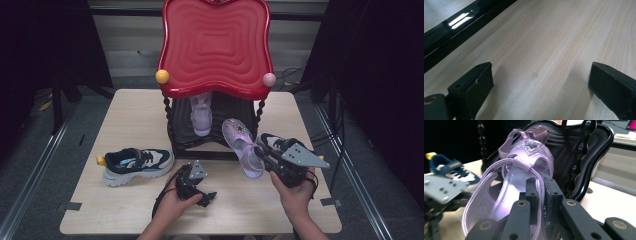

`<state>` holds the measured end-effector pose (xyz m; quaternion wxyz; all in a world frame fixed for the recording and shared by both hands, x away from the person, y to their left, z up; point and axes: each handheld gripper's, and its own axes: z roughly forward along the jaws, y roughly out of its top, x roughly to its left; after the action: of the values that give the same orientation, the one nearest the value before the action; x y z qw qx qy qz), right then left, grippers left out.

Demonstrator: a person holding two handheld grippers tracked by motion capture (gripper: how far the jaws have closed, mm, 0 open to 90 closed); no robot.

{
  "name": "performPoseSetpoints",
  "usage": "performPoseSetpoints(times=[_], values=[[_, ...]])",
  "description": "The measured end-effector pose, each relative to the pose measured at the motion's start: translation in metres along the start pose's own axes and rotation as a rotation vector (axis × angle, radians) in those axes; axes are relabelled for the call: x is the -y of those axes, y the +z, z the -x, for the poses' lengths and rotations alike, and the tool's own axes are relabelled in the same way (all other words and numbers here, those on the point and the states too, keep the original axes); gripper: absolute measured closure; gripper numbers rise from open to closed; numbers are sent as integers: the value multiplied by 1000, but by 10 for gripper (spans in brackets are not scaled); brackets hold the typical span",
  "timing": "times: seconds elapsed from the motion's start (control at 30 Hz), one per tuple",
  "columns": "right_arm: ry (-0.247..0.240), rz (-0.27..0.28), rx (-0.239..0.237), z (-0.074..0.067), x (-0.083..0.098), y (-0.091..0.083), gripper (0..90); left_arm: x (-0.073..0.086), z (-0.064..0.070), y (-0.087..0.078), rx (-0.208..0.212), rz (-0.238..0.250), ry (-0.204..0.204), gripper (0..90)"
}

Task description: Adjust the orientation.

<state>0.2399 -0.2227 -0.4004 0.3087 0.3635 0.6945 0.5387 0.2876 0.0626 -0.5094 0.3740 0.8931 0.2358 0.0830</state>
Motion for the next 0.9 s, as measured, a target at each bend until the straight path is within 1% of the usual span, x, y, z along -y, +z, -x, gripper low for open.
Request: performPoseSetpoints(times=[0.1,0.17,0.2,0.23,0.27,0.4,0.43,0.67,0.7,0.73,0.77,0.87,0.9], values=[[-2,2,28,-1,-5,9,823,0,0,0,0,-2,0,52],[-2,6,37,-1,-6,11,824,0,0,0,0,-2,1,53],[0,10,59,-2,-10,16,824,0,0,0,0,0,0,53],[0,10,59,-2,-10,16,824,0,0,0,0,0,0,52],[-11,7,87,-2,-14,21,824,0,0,0,0,-2,1,52],[1,3,129,-2,-19,31,824,0,0,0,-3,-6,0,52],[2,4,141,-2,-20,33,824,0,0,0,0,0,-1,52],[3,-1,193,-4,-23,49,824,0,0,0,0,0,0,52],[5,2,209,-5,-23,54,824,0,0,0,0,0,0,52],[5,2,209,-5,-23,54,824,0,0,0,0,0,0,52],[3,6,221,-6,-25,58,824,0,0,0,-3,-6,0,52],[-9,7,232,-7,-27,63,824,0,0,0,-3,-3,0,52],[-10,7,244,-7,-28,67,823,0,0,0,-1,-2,0,52]])
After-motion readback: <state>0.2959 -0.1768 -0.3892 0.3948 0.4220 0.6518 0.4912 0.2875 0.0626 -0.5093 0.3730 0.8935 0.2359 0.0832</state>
